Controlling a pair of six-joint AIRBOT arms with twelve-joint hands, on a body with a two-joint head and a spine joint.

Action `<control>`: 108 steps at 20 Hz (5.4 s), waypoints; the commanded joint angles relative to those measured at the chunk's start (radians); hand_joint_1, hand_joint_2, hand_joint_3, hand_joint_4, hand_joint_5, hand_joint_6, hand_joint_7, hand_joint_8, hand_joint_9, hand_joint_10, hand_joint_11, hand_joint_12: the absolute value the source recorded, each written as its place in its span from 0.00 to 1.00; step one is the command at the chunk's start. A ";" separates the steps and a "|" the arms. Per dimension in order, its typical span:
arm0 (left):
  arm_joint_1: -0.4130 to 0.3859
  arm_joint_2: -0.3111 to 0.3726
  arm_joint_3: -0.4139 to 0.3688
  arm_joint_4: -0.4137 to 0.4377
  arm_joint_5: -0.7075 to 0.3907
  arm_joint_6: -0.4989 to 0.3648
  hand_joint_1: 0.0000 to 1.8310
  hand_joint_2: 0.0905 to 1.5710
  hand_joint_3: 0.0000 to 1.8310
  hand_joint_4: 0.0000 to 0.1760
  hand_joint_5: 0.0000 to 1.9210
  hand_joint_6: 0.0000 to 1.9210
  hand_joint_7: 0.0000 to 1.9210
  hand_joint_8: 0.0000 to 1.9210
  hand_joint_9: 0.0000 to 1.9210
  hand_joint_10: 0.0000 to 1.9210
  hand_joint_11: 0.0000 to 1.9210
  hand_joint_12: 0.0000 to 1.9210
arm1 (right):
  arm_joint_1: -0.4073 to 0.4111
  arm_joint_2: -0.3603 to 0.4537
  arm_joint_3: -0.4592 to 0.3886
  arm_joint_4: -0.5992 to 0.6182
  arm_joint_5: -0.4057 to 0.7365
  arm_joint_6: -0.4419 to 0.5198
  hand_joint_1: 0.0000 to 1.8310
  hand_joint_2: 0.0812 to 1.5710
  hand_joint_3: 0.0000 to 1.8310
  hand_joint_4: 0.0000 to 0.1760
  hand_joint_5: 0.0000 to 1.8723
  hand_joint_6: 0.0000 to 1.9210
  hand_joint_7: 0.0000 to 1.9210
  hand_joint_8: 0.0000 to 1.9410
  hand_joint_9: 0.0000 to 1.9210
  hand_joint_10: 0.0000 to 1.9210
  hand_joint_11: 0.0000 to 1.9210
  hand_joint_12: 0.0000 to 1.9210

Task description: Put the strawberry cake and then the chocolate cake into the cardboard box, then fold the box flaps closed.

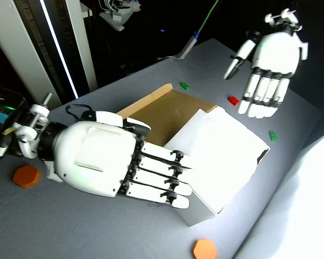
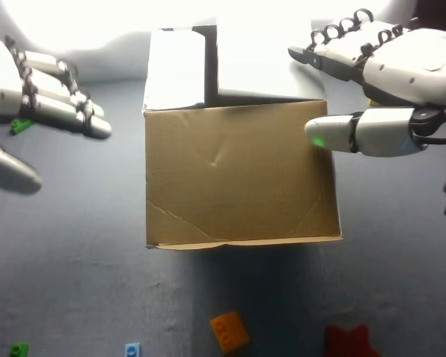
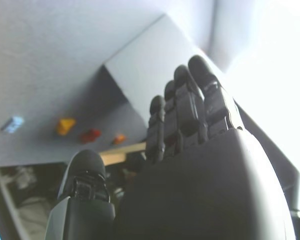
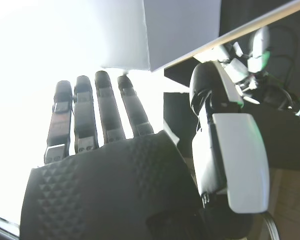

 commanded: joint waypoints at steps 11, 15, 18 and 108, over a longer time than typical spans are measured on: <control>0.152 0.024 -0.100 -0.189 0.026 0.124 0.00 0.80 0.00 0.09 0.07 0.00 0.10 0.00 0.13 0.00 0.00 0.46 | 0.034 -0.021 0.015 -0.077 -0.040 0.003 0.00 0.78 0.00 0.00 0.04 0.00 0.06 0.00 0.05 0.00 0.00 0.17; 0.191 0.028 -0.140 -0.212 0.045 0.161 0.00 0.80 0.00 0.08 0.07 0.00 0.08 0.00 0.11 0.00 0.00 0.46 | 0.022 0.022 -0.014 -0.042 0.044 0.058 0.00 0.78 0.00 0.00 0.04 0.00 0.06 0.00 0.05 0.00 0.00 0.15; 0.211 0.028 -0.156 -0.216 0.055 0.168 0.00 0.81 0.00 0.07 0.07 0.00 0.09 0.00 0.11 0.00 0.00 0.46 | 0.020 0.095 -0.072 -0.027 0.093 0.065 0.00 0.78 0.00 0.00 0.04 0.00 0.05 0.00 0.06 0.00 0.00 0.17; -0.205 0.211 -0.222 0.122 -0.017 -0.121 0.23 0.93 0.01 0.00 0.52 0.98 0.57 0.99 0.56 1.00 0.50 1.00 | -0.100 0.452 -0.255 0.189 0.227 0.128 0.33 0.93 0.01 0.00 0.57 0.92 0.63 1.00 0.65 1.00 0.68 1.00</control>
